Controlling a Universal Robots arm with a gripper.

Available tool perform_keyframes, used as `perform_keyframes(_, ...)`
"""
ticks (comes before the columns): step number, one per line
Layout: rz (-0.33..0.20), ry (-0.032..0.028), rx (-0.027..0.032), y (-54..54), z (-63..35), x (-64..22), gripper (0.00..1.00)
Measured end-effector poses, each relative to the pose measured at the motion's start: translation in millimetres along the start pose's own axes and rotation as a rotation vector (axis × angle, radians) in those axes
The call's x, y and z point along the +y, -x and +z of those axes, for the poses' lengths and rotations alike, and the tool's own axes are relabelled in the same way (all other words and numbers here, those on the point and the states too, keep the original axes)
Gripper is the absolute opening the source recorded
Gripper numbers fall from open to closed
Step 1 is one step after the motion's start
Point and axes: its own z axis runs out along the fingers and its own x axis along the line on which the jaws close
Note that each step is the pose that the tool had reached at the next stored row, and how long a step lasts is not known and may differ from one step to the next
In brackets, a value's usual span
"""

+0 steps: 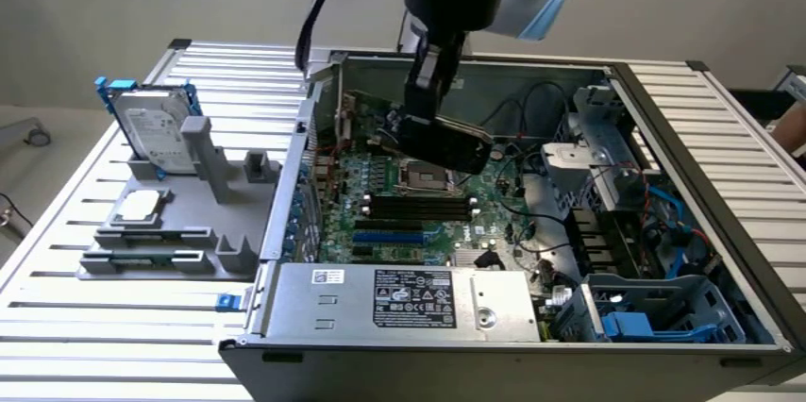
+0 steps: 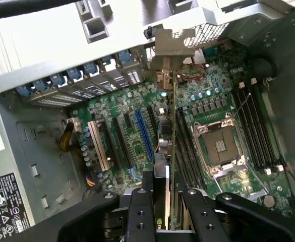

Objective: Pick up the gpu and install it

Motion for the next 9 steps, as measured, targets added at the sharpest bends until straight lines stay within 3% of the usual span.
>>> perform_keyframes(9, -0.163, -0.0064, 0.0129, 0.4, 9.8, -0.8, 0.26)
